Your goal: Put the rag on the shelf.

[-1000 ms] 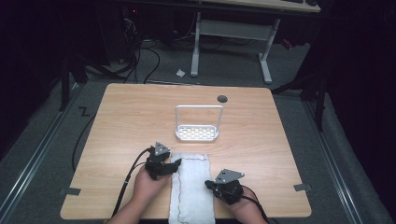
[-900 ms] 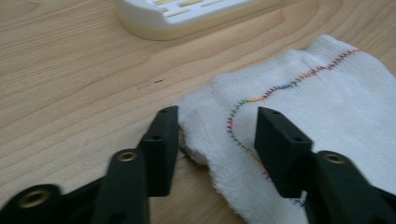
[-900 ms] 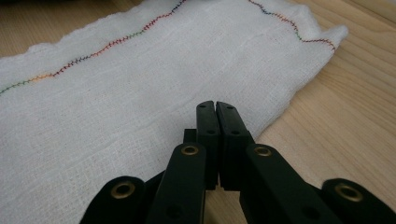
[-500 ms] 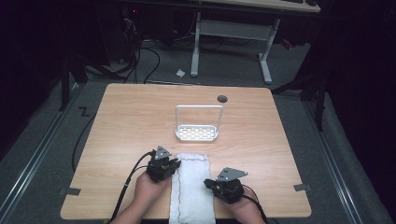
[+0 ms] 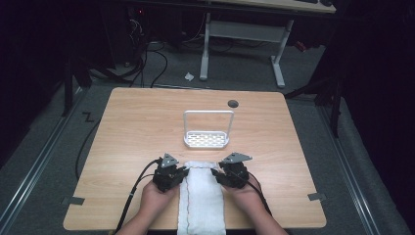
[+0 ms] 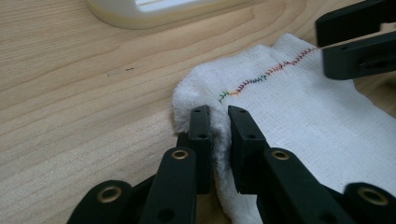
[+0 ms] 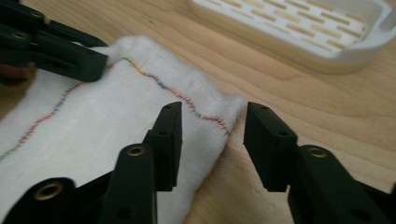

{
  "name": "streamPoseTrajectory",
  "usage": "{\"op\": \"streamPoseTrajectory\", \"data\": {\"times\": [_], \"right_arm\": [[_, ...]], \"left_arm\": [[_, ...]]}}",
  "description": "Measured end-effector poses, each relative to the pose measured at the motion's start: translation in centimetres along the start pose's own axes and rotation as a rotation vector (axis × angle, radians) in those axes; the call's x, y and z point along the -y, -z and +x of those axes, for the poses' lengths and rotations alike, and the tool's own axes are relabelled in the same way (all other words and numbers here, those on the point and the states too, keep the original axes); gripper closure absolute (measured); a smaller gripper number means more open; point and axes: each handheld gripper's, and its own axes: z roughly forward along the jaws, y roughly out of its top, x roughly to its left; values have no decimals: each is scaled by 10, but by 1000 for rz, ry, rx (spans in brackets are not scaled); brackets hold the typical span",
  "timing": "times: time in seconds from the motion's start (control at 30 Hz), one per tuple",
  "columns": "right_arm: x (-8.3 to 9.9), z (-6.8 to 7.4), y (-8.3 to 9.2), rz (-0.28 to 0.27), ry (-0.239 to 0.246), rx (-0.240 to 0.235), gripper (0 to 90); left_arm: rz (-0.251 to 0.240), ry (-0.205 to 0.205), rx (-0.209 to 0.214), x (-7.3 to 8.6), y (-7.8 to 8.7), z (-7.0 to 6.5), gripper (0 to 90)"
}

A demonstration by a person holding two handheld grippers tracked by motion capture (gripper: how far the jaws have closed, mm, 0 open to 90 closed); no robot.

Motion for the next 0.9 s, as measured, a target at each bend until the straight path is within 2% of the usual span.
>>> {"op": "streamPoseTrajectory", "data": {"times": [0.03, 0.13, 0.27, 0.37, 0.43, 0.5, 0.6, 0.67, 0.8, 0.9], "right_arm": [[2, -4, -6, 14, -23, -19, 498], [4, -5, -7, 3, -21, -30, 521], [5, -1, -8, -8, 24, -56, 645], [6, -2, -8, -17, 13, -71, 695], [7, -2, -8, -19, 13, -98, 795], [7, 2, -8, -23, 38, -89, 847], [7, 5, -6, -38, 54, -75, 856], [8, 4, -1, -76, 30, -87, 856], [8, 6, 5, -117, 28, -83, 856], [8, 8, 9, -136, 40, -75, 856]], "left_arm": [[0, 3, 3, 0, 0, 0, 802], [0, 1, 2, 0, 0, 0, 801], [2, 1, 2, 0, 0, 0, 802], [1, 4, 4, 0, 0, 1, 803], [1, -12, -5, 0, 0, -1, 805], [2, -17, -8, 0, 1, -1, 809], [-7, -27, -13, 1, 2, -2, 816], [-30, -18, -1, 1, 5, -2, 819], [-63, -11, 10, 0, 11, -2, 821], [-86, -35, -2, -1, 16, -5, 821]]}}
